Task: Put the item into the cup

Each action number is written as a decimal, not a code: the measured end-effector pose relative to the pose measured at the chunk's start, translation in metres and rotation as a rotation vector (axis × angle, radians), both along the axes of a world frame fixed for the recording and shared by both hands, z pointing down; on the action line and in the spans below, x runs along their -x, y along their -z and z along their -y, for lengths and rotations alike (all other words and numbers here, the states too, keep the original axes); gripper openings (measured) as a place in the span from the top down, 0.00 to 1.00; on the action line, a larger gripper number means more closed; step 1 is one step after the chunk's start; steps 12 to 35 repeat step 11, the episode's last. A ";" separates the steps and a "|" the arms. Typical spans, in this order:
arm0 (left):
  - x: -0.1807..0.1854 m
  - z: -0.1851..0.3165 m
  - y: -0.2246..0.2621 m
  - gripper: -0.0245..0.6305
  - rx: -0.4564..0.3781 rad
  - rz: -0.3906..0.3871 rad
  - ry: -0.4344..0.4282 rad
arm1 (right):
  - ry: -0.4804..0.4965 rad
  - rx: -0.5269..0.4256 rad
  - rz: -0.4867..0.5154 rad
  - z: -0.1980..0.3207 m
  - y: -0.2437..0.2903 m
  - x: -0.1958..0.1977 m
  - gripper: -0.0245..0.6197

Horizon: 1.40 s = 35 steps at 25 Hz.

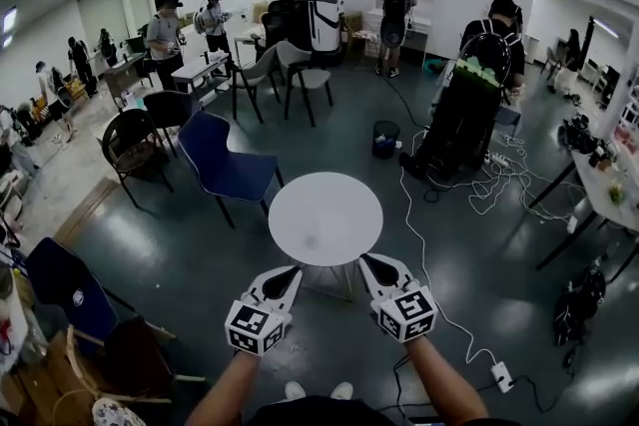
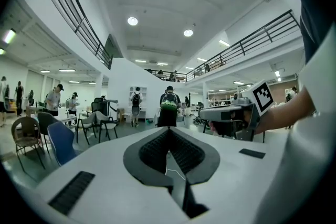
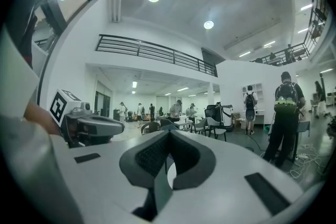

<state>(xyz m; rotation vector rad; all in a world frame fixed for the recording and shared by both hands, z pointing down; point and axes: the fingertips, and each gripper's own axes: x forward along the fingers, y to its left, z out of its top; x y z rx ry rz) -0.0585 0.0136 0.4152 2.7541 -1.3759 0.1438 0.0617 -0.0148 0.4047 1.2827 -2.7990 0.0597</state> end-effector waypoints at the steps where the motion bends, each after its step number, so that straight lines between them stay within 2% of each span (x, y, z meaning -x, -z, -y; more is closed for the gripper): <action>1: 0.002 -0.001 0.000 0.94 0.002 -0.002 -0.002 | -0.004 -0.001 -0.003 0.000 0.001 0.002 0.94; 11: 0.024 -0.009 0.006 0.94 -0.009 0.006 -0.019 | -0.010 -0.006 -0.010 -0.005 0.008 0.029 0.94; 35: 0.024 -0.009 0.006 0.94 -0.009 0.006 -0.019 | -0.010 -0.006 -0.010 -0.005 0.008 0.029 0.94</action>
